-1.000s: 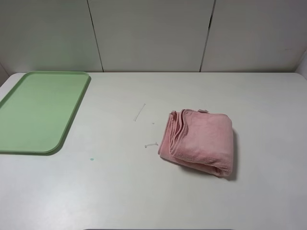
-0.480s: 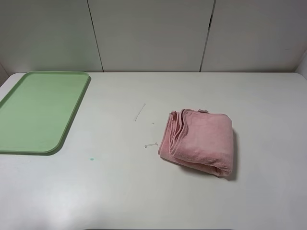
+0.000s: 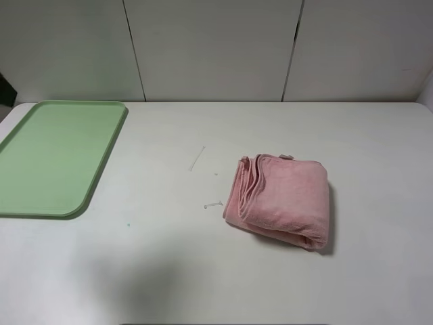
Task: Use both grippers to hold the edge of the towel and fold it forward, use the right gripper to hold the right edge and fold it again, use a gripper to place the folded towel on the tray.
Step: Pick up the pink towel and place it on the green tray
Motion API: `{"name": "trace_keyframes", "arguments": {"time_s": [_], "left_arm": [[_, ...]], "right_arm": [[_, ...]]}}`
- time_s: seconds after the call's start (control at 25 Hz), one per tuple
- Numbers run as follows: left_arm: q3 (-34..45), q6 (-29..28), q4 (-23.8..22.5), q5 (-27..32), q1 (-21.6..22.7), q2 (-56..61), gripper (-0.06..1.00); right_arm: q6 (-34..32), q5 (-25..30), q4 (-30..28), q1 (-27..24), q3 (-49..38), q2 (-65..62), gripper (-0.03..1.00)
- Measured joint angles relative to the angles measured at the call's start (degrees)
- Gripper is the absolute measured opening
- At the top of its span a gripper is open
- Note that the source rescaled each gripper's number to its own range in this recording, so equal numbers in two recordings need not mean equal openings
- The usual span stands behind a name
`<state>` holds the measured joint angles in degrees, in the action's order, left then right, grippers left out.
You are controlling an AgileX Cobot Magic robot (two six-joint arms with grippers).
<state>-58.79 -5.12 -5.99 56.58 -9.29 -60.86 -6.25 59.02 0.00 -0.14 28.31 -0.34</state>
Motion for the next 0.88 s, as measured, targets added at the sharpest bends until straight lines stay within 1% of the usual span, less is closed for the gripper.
{"name": "trace_keyframes", "arguments": {"time_s": [0.12,0.24,0.28,0.44,0.56,0.64,0.88], "left_arm": [[-3.2,0.0,1.4,-0.1,0.0,-4.3,0.96],[-5.3,0.1,4.1,-0.3,-0.7,-7.5,0.96],[-5.7,0.1,4.3,-0.6,-1.6,-8.5,0.96],[-5.9,0.2,4.7,-3.4,-8.0,-12.2,0.96],[-5.9,0.2,4.8,-4.2,-12.5,-14.1,0.96],[-6.0,-0.2,4.9,-4.5,-14.8,-15.2,0.96],[-6.2,-1.5,4.7,-6.0,-17.9,-18.0,0.96]], "right_arm": [[0.0,0.0,0.0,0.0,0.0,0.0,1.00],[0.0,0.0,0.0,0.0,0.0,0.0,1.00],[0.0,0.0,0.0,0.0,0.0,0.0,1.00],[0.0,0.0,0.0,0.0,0.0,0.0,1.00],[0.0,0.0,0.0,0.0,0.0,0.0,1.00],[0.0,0.0,0.0,0.0,0.0,0.0,1.00],[0.0,0.0,0.0,0.0,0.0,0.0,1.00]]}}
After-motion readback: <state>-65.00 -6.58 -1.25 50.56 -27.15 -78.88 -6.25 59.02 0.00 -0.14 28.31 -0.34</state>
